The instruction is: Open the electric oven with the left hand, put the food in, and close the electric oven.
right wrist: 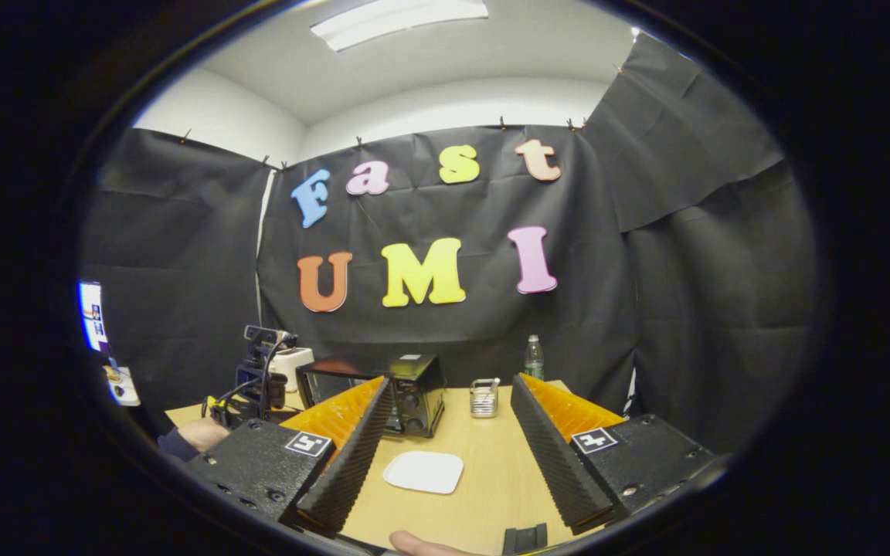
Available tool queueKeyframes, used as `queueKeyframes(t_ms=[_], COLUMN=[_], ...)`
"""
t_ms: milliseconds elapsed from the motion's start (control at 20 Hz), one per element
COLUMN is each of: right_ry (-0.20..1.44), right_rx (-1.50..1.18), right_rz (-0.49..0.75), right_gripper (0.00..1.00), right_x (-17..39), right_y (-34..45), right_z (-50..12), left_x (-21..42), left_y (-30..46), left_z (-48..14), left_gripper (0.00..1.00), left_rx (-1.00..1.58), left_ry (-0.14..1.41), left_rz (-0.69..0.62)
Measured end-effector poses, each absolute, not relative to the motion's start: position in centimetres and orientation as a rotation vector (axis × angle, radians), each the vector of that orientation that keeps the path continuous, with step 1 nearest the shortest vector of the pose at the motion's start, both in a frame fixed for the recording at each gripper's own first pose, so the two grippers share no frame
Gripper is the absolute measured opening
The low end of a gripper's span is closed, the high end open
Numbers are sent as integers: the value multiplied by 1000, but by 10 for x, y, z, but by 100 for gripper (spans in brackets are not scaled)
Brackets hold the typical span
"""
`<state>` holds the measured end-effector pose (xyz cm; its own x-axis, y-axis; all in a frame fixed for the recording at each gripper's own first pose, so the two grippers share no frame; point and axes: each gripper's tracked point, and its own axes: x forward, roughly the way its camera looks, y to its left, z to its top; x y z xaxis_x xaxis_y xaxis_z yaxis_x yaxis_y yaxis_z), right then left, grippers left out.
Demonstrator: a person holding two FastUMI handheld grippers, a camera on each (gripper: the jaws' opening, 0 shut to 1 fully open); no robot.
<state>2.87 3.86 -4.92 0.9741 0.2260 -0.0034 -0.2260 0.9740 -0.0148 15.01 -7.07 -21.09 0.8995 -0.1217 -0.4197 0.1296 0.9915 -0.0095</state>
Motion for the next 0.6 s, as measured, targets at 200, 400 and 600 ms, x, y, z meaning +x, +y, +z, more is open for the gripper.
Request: queueKeyframes(t_ms=[200,400,600], right_ry=[1,7,26], right_rx=[-10,-3,5], right_rz=[214,204,193], right_gripper=[93,93,93], right_x=[30,32,34], right_y=[30,26,21], right_z=[-51,-55,-61], left_x=[172,184,214], left_y=[-70,-67,-61], left_z=[-203,-204,-194], left_gripper=[98,98,95], left_rx=[29,36,53], left_ry=[413,453,429], left_rz=[-127,-109,-81])
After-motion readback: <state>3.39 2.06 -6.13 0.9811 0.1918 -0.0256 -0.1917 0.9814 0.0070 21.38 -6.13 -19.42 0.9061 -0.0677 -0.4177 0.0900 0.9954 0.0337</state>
